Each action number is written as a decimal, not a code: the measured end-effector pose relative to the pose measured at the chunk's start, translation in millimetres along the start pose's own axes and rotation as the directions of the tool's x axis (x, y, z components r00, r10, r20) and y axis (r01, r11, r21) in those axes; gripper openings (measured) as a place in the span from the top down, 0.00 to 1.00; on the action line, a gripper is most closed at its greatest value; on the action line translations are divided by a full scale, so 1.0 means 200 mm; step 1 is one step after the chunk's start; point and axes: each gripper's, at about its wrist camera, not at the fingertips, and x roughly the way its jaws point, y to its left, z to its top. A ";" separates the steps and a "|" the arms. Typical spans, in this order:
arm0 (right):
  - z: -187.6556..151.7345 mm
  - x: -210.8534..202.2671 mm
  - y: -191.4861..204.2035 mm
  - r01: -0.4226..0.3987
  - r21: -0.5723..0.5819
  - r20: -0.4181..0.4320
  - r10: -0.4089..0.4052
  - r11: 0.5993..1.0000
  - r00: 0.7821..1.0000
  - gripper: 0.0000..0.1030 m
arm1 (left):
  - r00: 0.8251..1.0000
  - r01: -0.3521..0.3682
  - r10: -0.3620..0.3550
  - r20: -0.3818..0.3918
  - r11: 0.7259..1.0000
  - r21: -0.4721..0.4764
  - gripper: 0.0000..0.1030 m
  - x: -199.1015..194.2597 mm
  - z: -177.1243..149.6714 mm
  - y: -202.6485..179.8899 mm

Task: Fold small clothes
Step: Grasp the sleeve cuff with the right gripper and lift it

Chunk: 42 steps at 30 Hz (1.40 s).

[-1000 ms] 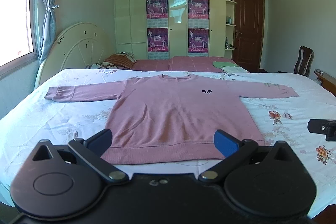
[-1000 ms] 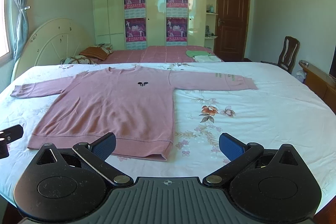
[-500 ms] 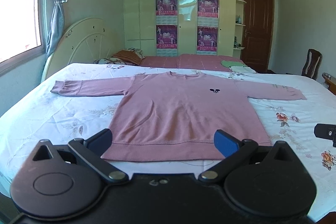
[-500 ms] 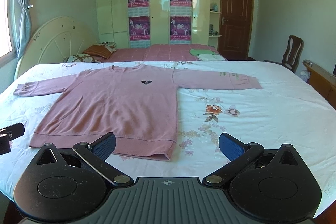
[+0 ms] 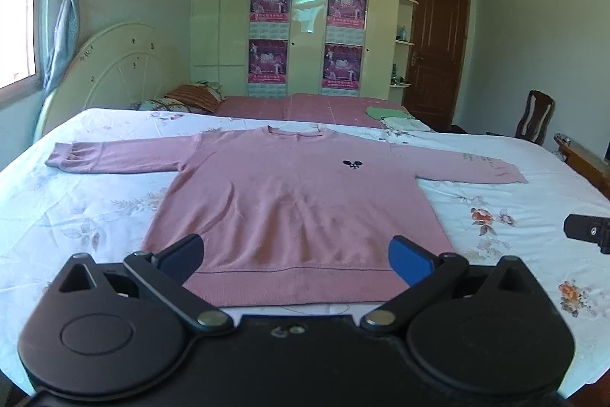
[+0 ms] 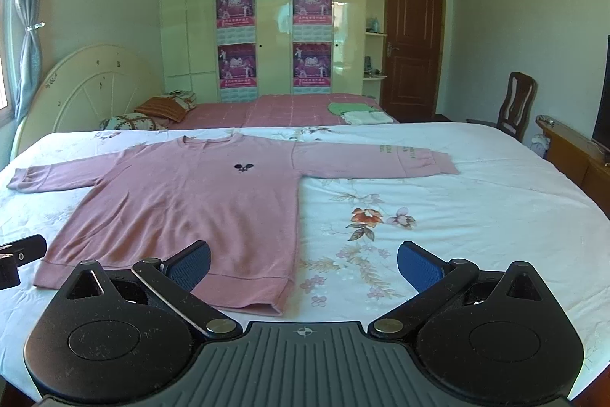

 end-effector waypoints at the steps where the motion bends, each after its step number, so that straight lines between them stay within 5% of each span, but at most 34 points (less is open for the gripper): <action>1: 0.01 0.02 -0.01 0.003 0.003 -0.004 -0.003 1.000 1.000 0.00 | 1.000 0.004 -0.004 0.004 1.000 -0.015 0.00 0.02 0.02 0.01; 13: 0.28 0.40 -0.39 0.042 0.170 -0.019 -0.039 0.985 0.999 0.00 | 0.998 0.057 -0.056 0.022 0.998 -0.018 0.01 0.49 0.32 0.02; 19: 0.46 0.82 -0.68 0.110 0.243 -0.051 -0.100 0.964 0.994 0.00 | 0.998 -0.053 0.051 0.045 0.998 0.040 0.01 0.81 0.47 -0.03; 22: 0.53 1.01 -0.83 0.138 0.272 -0.056 -0.127 0.952 0.990 0.01 | 0.997 -0.069 0.068 0.023 0.997 0.035 0.15 1.03 0.52 -0.03; 23: 0.55 1.09 -0.89 0.140 0.292 -0.060 -0.128 0.946 0.990 0.26 | 0.997 -0.078 0.078 0.004 0.996 0.039 0.21 1.11 0.53 -0.04; 24: 0.56 1.17 -0.94 0.148 0.315 -0.073 -0.132 0.938 0.989 0.39 | 0.995 -0.092 0.093 -0.020 0.995 0.043 0.20 1.19 0.54 -0.04; 27: 0.57 1.39 -1.12 0.152 0.389 -0.079 -0.132 0.908 0.988 0.39 | 0.987 -0.151 0.151 -0.045 0.988 0.008 0.02 1.35 0.57 -0.04; 34: 0.47 1.77 -1.55 0.135 0.591 -0.078 -0.111 0.795 0.991 0.39 | 0.983 -0.118 0.119 -0.141 0.993 0.014 0.05 1.59 0.53 -0.10; 36: 0.44 1.83 -1.64 0.117 0.630 -0.077 -0.089 0.768 0.993 0.49 | 0.977 -0.127 0.130 -0.167 0.991 0.033 0.05 1.63 0.51 -0.12; 42: 0.36 1.92 -1.79 0.085 0.728 -0.093 -0.024 0.681 0.995 0.53 | 0.965 -0.153 0.159 -0.210 0.987 0.042 0.05 1.74 0.49 -0.11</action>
